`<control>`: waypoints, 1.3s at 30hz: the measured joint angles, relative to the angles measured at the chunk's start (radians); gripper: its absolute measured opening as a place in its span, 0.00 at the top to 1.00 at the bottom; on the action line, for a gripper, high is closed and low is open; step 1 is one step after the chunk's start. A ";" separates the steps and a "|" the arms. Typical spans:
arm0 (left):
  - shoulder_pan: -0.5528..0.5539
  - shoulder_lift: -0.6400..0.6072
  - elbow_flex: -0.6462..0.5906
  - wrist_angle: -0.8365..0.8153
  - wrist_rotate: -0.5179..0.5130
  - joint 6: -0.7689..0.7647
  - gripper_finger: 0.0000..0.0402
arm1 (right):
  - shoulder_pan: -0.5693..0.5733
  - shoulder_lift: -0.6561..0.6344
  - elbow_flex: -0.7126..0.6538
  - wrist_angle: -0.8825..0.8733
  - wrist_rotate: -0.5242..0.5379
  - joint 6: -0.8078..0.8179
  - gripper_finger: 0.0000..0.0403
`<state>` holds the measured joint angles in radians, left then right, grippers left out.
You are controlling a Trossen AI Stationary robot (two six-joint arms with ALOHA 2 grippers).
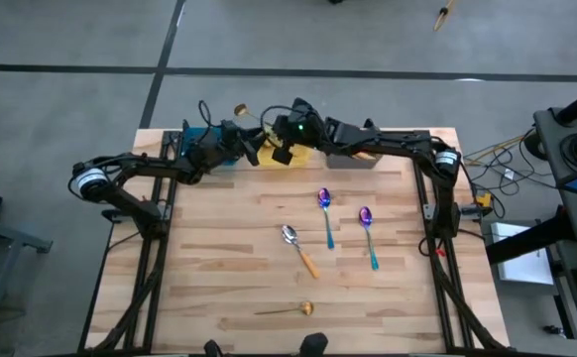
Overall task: Sort silverware by color (type)
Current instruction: Put the gold spoon into the yellow bin
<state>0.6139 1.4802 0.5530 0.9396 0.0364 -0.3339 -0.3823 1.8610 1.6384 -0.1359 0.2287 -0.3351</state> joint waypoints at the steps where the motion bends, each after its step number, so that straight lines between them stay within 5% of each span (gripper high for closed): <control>1: 0.001 -0.002 0.000 -0.027 0.000 0.015 0.59 | -0.007 0.000 0.019 -0.040 0.000 -0.004 0.97; 8: 0.023 -0.027 0.000 -0.187 -0.018 0.071 0.50 | -0.067 0.000 0.177 -0.336 -0.065 0.000 0.97; 14: 0.028 -0.096 0.000 -0.318 -0.165 0.141 0.49 | -0.136 0.036 0.308 -0.552 -0.210 0.062 0.97; 21: 0.028 -0.243 0.000 -0.437 -0.347 0.238 0.49 | -0.178 0.187 0.452 -0.764 -0.233 0.105 0.97; 29: 0.028 -0.382 0.000 -0.497 -0.360 0.281 0.49 | -0.201 0.430 0.709 -1.028 -0.382 0.202 0.97; 39: 0.028 -0.399 -0.004 -0.503 -0.360 0.281 0.49 | -0.218 0.467 0.689 -1.040 -0.438 0.258 0.97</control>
<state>0.6422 1.0809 0.5493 0.4367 -0.3233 -0.0525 -0.6003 2.3283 2.3272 -1.1761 -0.2091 -0.0769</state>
